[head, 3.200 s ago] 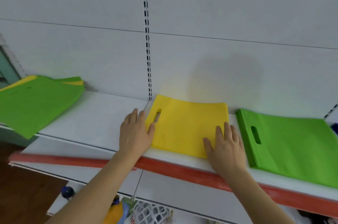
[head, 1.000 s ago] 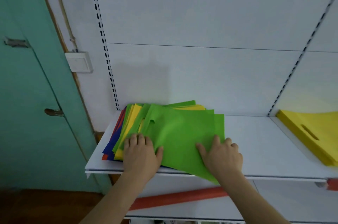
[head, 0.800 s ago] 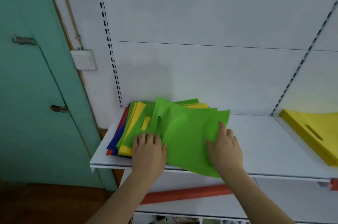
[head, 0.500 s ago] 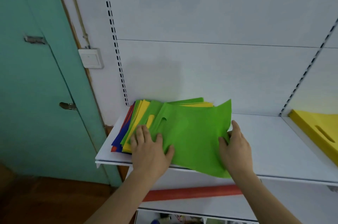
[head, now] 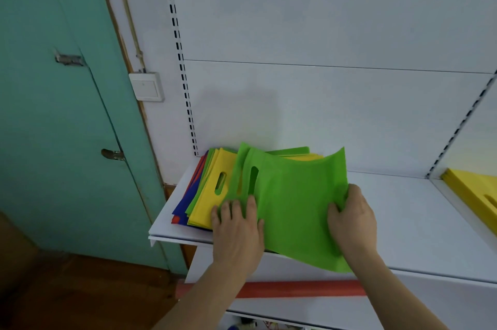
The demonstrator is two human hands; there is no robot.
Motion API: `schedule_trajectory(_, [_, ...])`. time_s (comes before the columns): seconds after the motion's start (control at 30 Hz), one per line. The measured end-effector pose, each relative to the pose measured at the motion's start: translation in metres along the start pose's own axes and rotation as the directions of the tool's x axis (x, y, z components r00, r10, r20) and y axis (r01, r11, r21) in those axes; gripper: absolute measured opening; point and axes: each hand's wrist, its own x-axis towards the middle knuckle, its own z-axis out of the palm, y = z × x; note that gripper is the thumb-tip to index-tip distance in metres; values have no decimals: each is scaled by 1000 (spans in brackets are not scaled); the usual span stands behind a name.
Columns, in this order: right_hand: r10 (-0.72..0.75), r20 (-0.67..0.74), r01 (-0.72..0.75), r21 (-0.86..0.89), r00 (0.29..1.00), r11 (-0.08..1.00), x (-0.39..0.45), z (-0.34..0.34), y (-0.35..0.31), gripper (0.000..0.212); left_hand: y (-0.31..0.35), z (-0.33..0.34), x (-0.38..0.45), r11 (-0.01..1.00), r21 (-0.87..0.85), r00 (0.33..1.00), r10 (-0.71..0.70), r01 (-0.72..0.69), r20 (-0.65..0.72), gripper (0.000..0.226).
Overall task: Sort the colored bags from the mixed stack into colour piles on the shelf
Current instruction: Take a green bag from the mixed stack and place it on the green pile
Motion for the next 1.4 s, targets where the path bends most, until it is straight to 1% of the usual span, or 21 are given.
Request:
schedule_trajectory(0.03, [-5,-12,5,27,1000,1000,0,-1,-3,34,-1,0,0,1000,-8,1000,-3,3,-5,65])
schedule_trajectory(0.07, [-11,-12,11,40,1000,999,1,-1,-5,35,-2,-1,1,1000,-18,1000,-10,10,-8,68])
schedule_trajectory(0.13, [-25,3,25,-5,1000,1000,6,-3,-4,14,-6,-4,4,998,-43,999,-39,39,-2,74])
schedule_trajectory(0.2, [-76,-40,75,-26,996,997,12,-6,-1,35,-11,-10,6,994,-85,997,-70,70,11,79])
schedule_trajectory(0.33, [-201,-196,222,89,960,971,16,-22,-8,42,-18,-23,17,973,-206,993,-117,107,-34,81])
schedule_trajectory(0.4, [-219,-252,264,161,943,951,16,-30,-13,43,-26,-32,31,946,-297,985,-161,134,-66,87])
schedule_trajectory(0.43, [-215,-275,276,207,937,938,16,-34,-15,42,-32,-37,41,906,-399,979,-188,143,-76,89])
schedule_trajectory(0.47, [-203,-294,280,250,934,927,16,-38,-17,41,-37,-43,50,819,-555,973,-220,147,-68,87])
schedule_trajectory(0.53, [-176,-327,281,310,928,908,16,-45,-20,39,-43,-57,66,514,-848,966,-260,128,-11,69])
schedule_trajectory(0.57, [-160,-334,276,336,929,901,17,-48,-22,37,-45,-64,72,369,-923,968,-249,107,13,59])
schedule_trajectory(0.6, [-146,-337,270,357,930,894,18,-50,-24,35,-46,-69,76,287,-955,970,-245,78,5,50])
schedule_trajectory(0.63, [-132,-337,262,376,932,889,18,-52,-25,36,-47,-72,79,258,-965,967,-254,36,-32,44])
schedule_trajectory(0.7, [-116,-333,247,383,936,890,18,-51,-23,35,-47,-75,80,267,-963,950,-291,-37,-117,34])
schedule_trajectory(0.77, [-120,-288,229,381,950,896,13,-46,-16,31,-47,-70,75,272,-960,946,-288,-70,-151,24])
schedule_trajectory(0.87, [-83,-159,146,447,984,883,4,-33,-1,21,-45,-56,67,288,-957,967,-228,-42,-112,14])
schedule_trajectory(0.93, [-59,-119,106,438,991,893,5,-28,5,14,-44,-49,67,328,-944,978,-186,-29,-95,12])
schedule_trajectory(1.03, [-61,-172,128,408,983,904,11,-30,4,14,-47,-48,71,388,-920,977,-169,-53,-127,16])
schedule_trajectory(1.13, [28,-238,90,471,971,878,9,-34,0,41,-48,-50,75,410,-908,962,-201,-89,-186,14])
schedule_trajectory(1.2, [27,-265,100,454,964,885,3,-30,-3,52,-48,-49,75,429,-898,958,-203,-98,-201,18])
schedule_trajectory(1.33, [-63,-343,194,362,937,912,-11,-33,0,46,-43,-45,76,490,-861,950,-183,-135,-253,19])
schedule_trajectory(1.4, [-78,-400,220,323,913,920,-14,-47,6,40,-35,-46,78,479,-863,936,-203,-161,-287,19])
